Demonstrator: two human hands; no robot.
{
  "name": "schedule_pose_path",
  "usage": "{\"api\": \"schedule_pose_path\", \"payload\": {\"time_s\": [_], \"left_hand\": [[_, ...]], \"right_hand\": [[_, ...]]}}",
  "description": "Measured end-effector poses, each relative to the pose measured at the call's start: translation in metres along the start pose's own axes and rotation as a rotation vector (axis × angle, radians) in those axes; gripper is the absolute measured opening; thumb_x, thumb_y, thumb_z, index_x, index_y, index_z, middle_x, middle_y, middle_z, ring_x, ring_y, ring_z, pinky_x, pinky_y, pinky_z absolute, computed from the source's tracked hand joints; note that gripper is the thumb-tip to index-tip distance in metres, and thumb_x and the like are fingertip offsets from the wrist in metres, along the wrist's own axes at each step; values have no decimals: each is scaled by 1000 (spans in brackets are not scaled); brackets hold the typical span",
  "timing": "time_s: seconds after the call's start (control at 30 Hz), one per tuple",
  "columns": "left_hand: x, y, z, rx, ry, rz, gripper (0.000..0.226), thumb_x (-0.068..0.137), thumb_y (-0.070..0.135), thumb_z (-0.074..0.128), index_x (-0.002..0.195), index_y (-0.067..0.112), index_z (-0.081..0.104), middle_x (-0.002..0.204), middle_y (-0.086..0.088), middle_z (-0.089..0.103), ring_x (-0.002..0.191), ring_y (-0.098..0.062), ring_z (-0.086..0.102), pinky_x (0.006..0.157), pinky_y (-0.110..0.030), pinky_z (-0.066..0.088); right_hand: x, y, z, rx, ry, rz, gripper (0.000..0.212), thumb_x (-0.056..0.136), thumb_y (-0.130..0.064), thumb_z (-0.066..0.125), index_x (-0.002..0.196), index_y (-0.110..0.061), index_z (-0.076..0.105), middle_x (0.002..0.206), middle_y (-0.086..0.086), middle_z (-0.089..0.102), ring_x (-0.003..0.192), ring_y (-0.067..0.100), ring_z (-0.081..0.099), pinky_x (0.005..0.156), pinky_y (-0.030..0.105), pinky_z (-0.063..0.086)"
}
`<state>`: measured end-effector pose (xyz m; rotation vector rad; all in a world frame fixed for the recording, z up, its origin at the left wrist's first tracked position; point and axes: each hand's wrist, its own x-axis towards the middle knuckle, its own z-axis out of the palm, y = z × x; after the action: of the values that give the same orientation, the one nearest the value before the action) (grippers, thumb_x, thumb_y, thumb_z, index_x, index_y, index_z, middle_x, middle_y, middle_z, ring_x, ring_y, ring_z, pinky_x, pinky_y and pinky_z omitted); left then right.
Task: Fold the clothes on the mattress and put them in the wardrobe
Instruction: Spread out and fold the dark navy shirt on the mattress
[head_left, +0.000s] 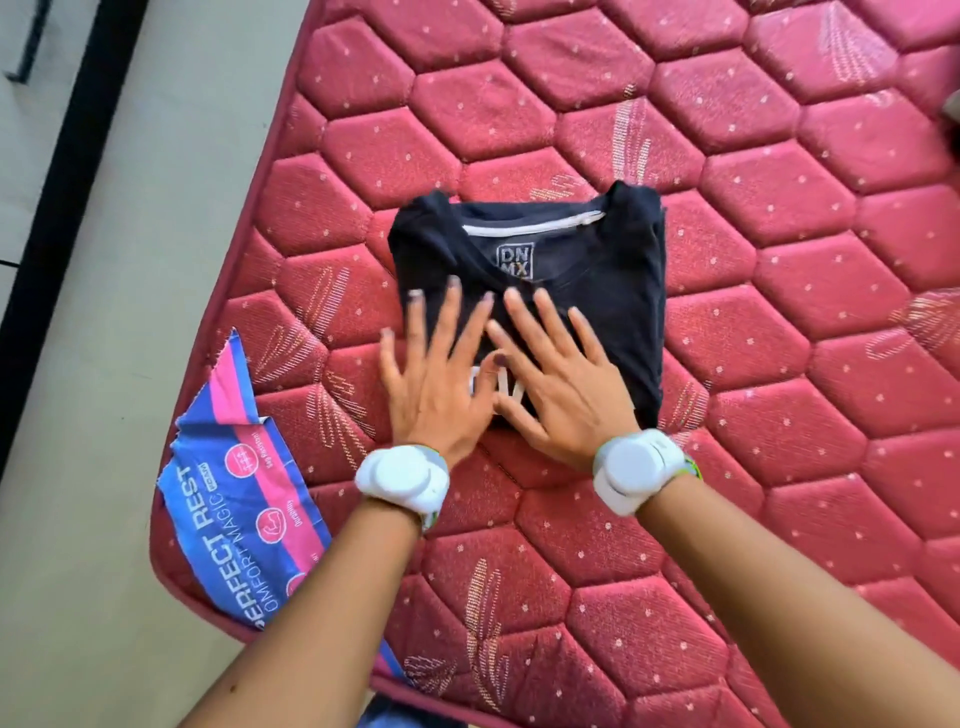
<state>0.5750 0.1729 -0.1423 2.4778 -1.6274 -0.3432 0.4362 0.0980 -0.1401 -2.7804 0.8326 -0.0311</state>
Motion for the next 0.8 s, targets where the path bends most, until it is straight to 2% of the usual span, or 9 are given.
{"api": "schedule_pose_path", "payload": {"time_s": [0.07,0.13,0.23,0.3,0.33,0.5,0.6,0.7,0.8], "left_hand": [[2,-17,4,49,48,-276,63,94,63,11,150,36,19,161,-5,10,146,-29,15,110,-53,20],[11,-28,-6,-26,220,-517,68,94,60,26,147,19,33,151,-16,30,135,-37,34,100,-49,33],[26,-23,-20,-99,216,-554,68,87,61,25,126,12,52,124,-15,54,114,-37,47,89,-45,36],[33,-1,-24,-167,104,-546,79,82,69,18,119,9,53,118,-16,57,110,-37,50,87,-45,38],[34,10,-24,-203,67,-569,82,80,73,19,118,8,51,118,-17,57,110,-37,51,87,-44,39],[57,20,-28,-532,-152,-813,68,79,69,55,108,7,56,117,-18,63,111,-37,56,92,-40,44],[56,-1,-32,-913,-183,-713,58,67,61,71,103,15,67,108,-2,70,104,-23,64,95,-41,50],[53,-13,-42,-1268,-287,-567,42,83,23,72,122,18,57,118,1,67,111,-14,62,102,-38,47],[75,-21,-62,-1277,-208,-462,37,90,11,63,124,18,53,116,3,67,106,-11,64,97,-32,49]], "right_hand": [[-10,7,-1,22,-11,-120,56,97,-52,29,147,-28,32,158,4,19,146,25,16,115,49,18],[-10,19,-6,74,129,-25,47,97,-43,35,141,-27,43,154,5,31,142,25,28,111,47,23],[6,33,-19,182,383,724,45,94,-45,43,134,-24,48,142,8,43,126,32,41,100,43,31],[19,35,-25,337,315,1150,60,91,-59,41,138,-20,41,136,12,42,123,34,38,101,44,29],[24,34,-28,402,273,1229,68,89,-64,41,138,-17,40,134,13,44,123,34,39,102,44,29],[28,45,-34,873,131,1246,69,76,-63,62,127,-18,47,119,8,63,113,31,57,98,41,42],[20,54,-39,1251,171,1053,42,70,-43,67,107,-27,57,109,-4,68,104,16,63,101,44,45],[24,54,-51,1307,138,832,28,78,-27,55,105,-30,48,113,-3,63,104,10,58,104,41,42],[56,51,-65,1319,200,714,33,84,-29,54,115,-26,45,123,3,59,115,15,55,107,44,39]]}}
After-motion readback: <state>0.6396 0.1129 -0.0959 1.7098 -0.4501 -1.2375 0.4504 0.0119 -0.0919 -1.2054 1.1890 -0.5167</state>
